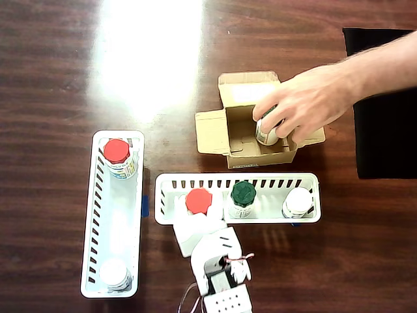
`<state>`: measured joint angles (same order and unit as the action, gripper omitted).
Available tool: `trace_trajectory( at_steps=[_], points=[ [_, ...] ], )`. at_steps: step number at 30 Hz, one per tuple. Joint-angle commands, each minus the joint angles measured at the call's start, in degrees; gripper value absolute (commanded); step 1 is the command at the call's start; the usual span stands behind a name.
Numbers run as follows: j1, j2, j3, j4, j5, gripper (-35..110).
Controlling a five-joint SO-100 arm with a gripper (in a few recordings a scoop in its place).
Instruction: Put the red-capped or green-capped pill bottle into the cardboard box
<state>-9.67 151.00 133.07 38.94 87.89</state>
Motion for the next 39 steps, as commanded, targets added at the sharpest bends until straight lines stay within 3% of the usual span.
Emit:
trace_trajectory(
  at_steps=[1, 13, 39],
  points=[
    [2.37, -7.29, -15.21, 0.7, 0.35, 1],
    [10.02, -23.2, -32.17, -0.09, 0.09, 1],
    [17.67, -64.51, -57.22, -14.77, 1.58, 2]
  ],
)
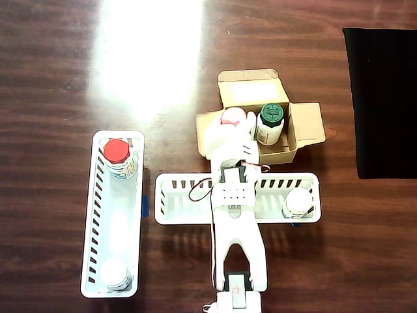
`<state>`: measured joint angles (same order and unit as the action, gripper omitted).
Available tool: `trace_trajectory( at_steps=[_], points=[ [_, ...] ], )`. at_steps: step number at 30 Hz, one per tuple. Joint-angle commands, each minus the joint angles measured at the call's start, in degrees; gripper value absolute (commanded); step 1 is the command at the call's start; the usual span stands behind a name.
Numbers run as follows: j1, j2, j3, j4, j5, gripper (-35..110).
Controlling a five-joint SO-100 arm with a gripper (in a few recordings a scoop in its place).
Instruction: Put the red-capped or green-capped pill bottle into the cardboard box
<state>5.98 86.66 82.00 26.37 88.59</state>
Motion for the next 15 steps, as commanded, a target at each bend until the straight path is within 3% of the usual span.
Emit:
trace_trajectory(
  at_steps=[1, 11, 15],
  points=[
    [2.29, -1.14, -6.59, -2.72, 1.05, 2],
    [2.11, -7.47, -8.61, -5.54, 1.32, 3],
    [0.79, -7.21, -7.12, -5.45, 1.05, 19]
  ],
)
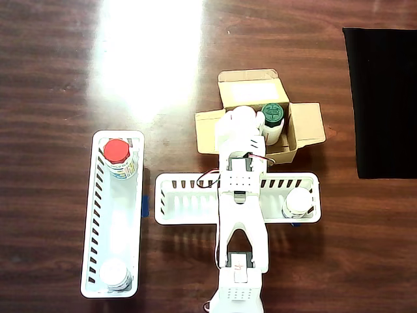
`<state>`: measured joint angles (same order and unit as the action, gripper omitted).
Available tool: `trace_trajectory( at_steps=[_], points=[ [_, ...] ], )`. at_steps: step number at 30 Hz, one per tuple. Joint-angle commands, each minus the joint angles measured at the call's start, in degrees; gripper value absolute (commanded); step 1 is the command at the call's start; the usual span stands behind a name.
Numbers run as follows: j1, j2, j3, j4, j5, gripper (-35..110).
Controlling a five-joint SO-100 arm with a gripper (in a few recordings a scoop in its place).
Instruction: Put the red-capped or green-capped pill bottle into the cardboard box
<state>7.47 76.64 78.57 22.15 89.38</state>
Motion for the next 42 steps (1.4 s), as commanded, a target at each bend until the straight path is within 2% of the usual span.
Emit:
trace_trajectory(
  at_steps=[1, 6, 10, 13, 16, 24, 29, 36, 42],
  points=[
    [-0.88, 2.72, -3.52, -1.32, 0.09, 25],
    [-1.49, 1.41, -4.13, -2.29, -1.05, 54],
    [-1.76, 3.08, -3.43, -1.05, -1.49, 61],
    [-1.76, 6.33, -2.99, 4.22, -1.67, 57],
    [-1.76, 11.95, -0.62, 10.55, -1.49, 47],
    [-0.18, 38.06, 19.16, 22.68, 2.9, -6],
    [1.49, 52.73, 32.61, 27.6, 6.24, 2],
    [2.99, 71.46, 51.59, 27.51, 8.96, 1],
    [2.29, 83.94, 67.94, 19.51, 8.35, 1]
  ],
)
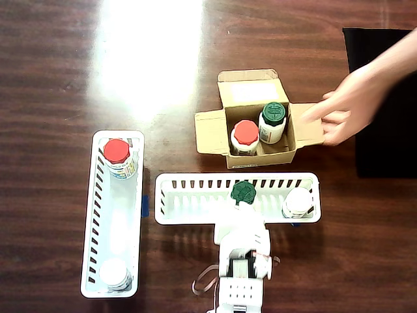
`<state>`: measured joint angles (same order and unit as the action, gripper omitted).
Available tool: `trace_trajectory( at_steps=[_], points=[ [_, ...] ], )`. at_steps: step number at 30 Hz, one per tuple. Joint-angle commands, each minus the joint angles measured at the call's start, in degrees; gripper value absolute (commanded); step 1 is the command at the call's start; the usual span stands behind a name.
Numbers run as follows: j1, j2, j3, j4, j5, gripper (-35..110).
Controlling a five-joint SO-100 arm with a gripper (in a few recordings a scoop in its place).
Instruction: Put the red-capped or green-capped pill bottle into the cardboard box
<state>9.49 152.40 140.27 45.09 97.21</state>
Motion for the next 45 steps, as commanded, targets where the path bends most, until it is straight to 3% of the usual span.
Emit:
trace_trajectory(
  at_steps=[1, 5, 8, 18, 31, 38, 45],
  points=[
    [0.09, 10.2, 8.26, -3.43, 0.35, 1],
    [-1.85, 26.02, 18.98, -1.14, -0.18, 1],
    [-3.43, 45.26, 25.66, 10.55, 0.26, 1],
    [-6.59, 44.47, 29.36, 15.29, -1.67, 1],
    [-15.03, 44.3, 29.36, 20.39, -16.61, 1],
    [-19.51, 44.38, 29.36, 20.39, -32.87, 2],
    [-20.74, 44.38, 29.36, 20.39, -41.66, 2]
  ],
)
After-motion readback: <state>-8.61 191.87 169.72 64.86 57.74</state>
